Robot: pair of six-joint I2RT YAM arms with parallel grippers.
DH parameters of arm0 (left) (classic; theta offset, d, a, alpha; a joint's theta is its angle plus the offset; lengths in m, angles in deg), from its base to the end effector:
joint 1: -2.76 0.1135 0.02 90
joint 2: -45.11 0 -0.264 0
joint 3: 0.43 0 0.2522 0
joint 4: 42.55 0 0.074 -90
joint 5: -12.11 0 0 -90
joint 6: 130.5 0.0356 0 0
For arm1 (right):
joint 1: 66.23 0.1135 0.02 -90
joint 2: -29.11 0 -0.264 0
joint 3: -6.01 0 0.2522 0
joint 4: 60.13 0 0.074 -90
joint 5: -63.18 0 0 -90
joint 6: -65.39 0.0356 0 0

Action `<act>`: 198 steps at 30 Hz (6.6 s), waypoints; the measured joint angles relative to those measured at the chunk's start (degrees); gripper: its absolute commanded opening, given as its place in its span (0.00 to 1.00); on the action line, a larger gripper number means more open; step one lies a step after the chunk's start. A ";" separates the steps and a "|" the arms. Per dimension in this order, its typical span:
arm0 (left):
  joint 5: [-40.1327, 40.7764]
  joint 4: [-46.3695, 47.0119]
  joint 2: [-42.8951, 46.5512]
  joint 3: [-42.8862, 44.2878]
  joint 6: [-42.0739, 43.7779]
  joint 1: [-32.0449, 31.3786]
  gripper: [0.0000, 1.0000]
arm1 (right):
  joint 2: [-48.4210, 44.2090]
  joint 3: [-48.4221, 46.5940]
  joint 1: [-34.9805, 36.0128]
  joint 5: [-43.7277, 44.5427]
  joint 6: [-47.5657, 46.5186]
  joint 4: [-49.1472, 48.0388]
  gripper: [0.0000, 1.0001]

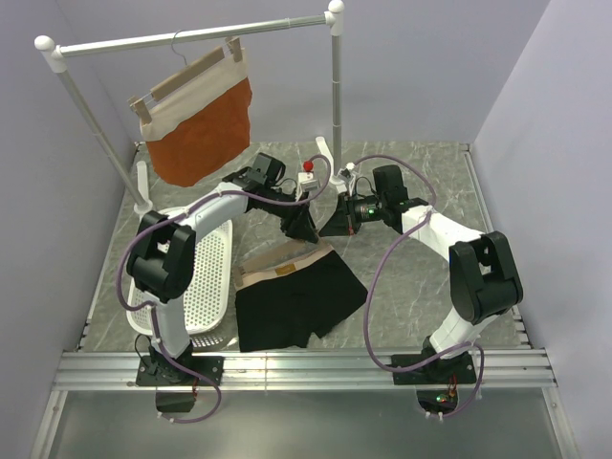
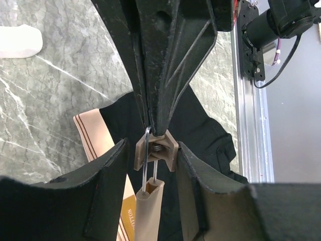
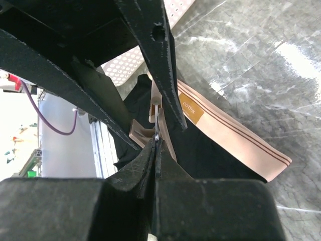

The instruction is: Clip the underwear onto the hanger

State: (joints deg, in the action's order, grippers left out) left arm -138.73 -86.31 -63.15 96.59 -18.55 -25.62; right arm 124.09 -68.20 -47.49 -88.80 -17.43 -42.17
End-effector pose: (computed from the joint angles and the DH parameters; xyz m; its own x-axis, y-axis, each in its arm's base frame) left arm 0.3393 -0.2187 0.2402 -0.4172 0.4324 -0.7994 0.8929 0.0313 -0.4491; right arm 0.3209 0.1420 0.2303 -0.6882 -0.1715 -0.7050 -0.7227 0.2470 0.6455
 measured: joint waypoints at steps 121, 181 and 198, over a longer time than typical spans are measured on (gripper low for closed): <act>-8.68 11.06 -2.56 -3.39 -7.26 6.19 0.00 | -1.86 12.04 1.16 7.52 -3.15 -12.39 0.00; -19.71 -18.23 -3.13 4.28 26.21 6.29 0.01 | -5.18 7.96 4.37 1.44 -10.05 -9.49 0.00; -18.62 -4.22 -1.11 -0.96 14.23 6.51 0.00 | -7.04 7.93 2.84 0.59 -9.77 -7.85 0.00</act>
State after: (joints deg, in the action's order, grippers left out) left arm -157.36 -90.52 -64.27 95.63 -4.32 -19.11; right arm 117.05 -60.26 -44.65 -88.21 -27.20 -50.01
